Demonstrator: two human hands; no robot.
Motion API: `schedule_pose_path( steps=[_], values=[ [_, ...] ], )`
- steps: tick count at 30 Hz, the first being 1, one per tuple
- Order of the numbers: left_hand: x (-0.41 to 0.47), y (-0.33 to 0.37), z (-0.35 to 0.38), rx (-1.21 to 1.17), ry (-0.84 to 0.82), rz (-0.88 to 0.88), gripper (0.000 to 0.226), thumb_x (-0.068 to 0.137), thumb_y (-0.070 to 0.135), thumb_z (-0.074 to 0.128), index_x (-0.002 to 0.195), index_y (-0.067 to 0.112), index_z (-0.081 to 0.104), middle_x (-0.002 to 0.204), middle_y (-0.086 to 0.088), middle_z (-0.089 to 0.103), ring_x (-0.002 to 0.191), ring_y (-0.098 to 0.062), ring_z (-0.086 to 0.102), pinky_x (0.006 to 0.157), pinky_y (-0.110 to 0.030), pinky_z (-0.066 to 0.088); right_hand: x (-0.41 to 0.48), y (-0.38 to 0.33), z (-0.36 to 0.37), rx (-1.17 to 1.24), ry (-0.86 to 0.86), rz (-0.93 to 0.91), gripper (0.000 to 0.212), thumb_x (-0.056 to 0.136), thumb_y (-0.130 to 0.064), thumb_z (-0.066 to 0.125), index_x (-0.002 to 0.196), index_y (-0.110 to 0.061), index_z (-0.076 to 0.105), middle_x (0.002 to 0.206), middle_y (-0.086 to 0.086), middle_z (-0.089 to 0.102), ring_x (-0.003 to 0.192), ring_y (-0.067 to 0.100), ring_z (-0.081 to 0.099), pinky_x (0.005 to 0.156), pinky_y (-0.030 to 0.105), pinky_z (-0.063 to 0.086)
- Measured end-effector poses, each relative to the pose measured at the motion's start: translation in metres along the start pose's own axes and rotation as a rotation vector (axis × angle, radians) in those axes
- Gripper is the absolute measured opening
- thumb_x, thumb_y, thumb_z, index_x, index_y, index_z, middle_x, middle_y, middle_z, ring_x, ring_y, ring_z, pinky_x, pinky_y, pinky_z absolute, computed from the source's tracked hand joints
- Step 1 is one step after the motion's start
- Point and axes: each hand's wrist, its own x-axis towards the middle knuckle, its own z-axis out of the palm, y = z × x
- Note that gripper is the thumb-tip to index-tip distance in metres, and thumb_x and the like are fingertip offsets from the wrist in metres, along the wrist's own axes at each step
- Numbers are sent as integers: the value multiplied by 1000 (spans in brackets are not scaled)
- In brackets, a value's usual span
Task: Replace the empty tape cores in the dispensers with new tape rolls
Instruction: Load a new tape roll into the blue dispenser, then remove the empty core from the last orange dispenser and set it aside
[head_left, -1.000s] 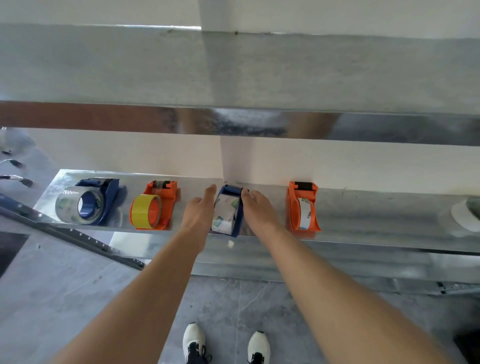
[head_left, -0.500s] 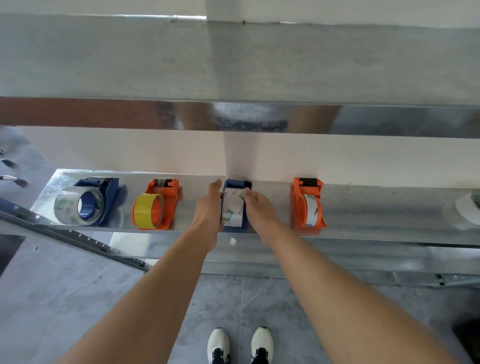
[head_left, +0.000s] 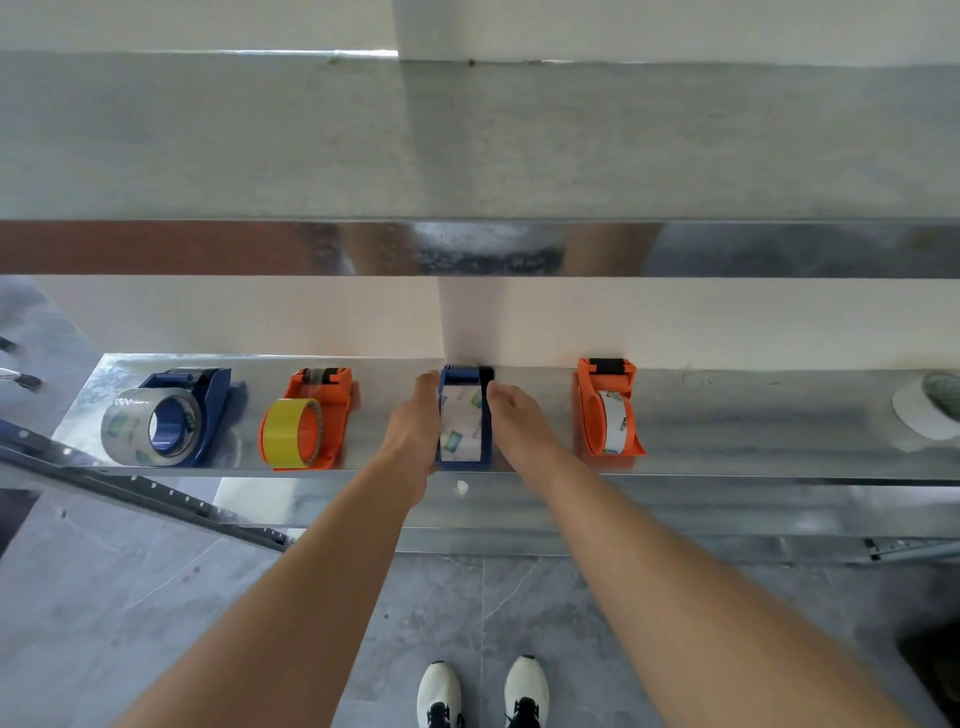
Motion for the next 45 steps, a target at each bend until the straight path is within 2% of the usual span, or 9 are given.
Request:
schedule_pose_path(
  steps=[6,9,13,17,24,29,33,39,45],
  values=[
    [-9,9,0,103,56,78,42,111,50,32,94,17,52,81,3,48,70,-11,43,58,-29,30,-12,-9,-11,-12,36,-45,48,111,-47,29,138,-19,56,124,-3,59,111,13,51,94,30,40],
    [-4,13,2,91,41,136,50,111,54,32,125,15,59,104,1,54,89,-17,49,84,-33,37,-19,-17,-20,0,40,-59,47,113,-45,27,140,-19,55,128,-3,59,105,9,50,82,22,39],
    [-9,23,4,103,42,186,45,111,53,34,130,19,57,102,3,55,88,-14,49,92,-39,31,-31,-29,-25,-8,93,-64,53,113,-46,26,155,-18,43,154,1,49,141,20,45,110,30,34],
    [-16,35,6,126,15,243,60,108,57,36,151,19,53,147,-6,56,119,-22,49,104,-43,34,-41,-40,-35,-20,128,-92,55,113,-47,25,159,-19,37,164,1,39,150,22,37,120,36,28],
    [-31,46,36,97,-89,310,59,109,56,35,156,22,49,159,-4,50,136,-24,47,113,-42,31,-43,-45,-65,119,218,-129,56,108,-53,33,151,-20,48,139,0,57,130,18,53,120,48,40],
    [-43,42,69,70,-92,279,61,106,60,38,154,25,52,159,-4,51,145,-30,46,122,-50,30,-44,-39,-104,70,228,-224,57,109,-54,33,153,-22,45,156,0,49,140,22,50,120,48,40],
    [-51,36,97,2,-57,256,54,105,58,41,144,26,59,151,-3,56,139,-28,50,122,-50,32,-42,-30,-134,35,258,-290,49,110,-45,35,127,-8,61,125,6,67,116,27,64,108,53,49],
    [-61,23,137,-55,2,240,42,99,56,48,125,29,68,132,3,62,123,-22,53,119,-46,36,-41,-6,-180,0,180,-294,43,112,-39,32,133,-15,61,121,-3,62,105,12,57,94,30,43],
    [-62,9,163,-41,27,222,48,102,52,47,137,25,66,135,3,60,128,-23,53,119,-48,36,-29,15,-206,16,181,-258,39,110,-43,34,127,-23,64,114,-9,63,104,14,59,91,33,46]
  ],
)
